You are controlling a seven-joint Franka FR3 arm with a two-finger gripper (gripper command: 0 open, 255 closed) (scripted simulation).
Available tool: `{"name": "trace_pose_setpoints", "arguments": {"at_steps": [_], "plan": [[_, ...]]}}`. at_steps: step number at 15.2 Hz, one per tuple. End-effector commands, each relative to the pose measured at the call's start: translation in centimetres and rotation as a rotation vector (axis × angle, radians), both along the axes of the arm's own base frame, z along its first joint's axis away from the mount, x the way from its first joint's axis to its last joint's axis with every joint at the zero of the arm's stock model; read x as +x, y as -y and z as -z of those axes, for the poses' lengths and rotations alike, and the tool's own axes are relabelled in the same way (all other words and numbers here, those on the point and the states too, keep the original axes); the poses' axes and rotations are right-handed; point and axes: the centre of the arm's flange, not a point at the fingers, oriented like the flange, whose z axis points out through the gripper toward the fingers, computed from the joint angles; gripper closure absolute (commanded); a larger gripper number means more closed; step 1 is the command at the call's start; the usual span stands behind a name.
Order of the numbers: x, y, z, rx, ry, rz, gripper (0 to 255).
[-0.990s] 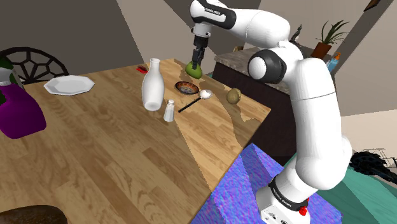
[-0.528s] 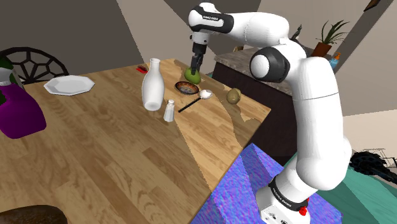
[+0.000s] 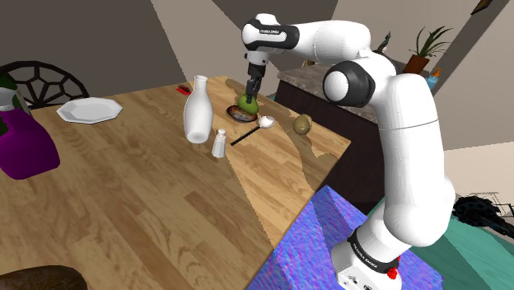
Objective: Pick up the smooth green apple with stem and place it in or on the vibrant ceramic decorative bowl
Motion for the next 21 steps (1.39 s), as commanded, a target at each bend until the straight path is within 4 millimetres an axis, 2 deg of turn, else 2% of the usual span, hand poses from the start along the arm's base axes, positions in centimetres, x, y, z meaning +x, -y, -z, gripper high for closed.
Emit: {"name": "trace_pose_setpoints", "arguments": {"at_steps": [1, 5, 6, 11, 15, 21], "plan": [[0.0, 0.0, 0.1, 0.000, 0.001, 0.000, 255], [0.0, 0.0, 0.1, 0.000, 0.001, 0.000, 255], [0.0, 0.0, 0.1, 0.000, 0.001, 0.000, 0], [0.0, 0.0, 0.1, 0.000, 0.001, 0.000, 0], [0.6, 0.3, -4.9, 0.000, 0.001, 0.000, 0], [0.6, 0.3, -4.9, 0.000, 0.001, 0.000, 0]]}}
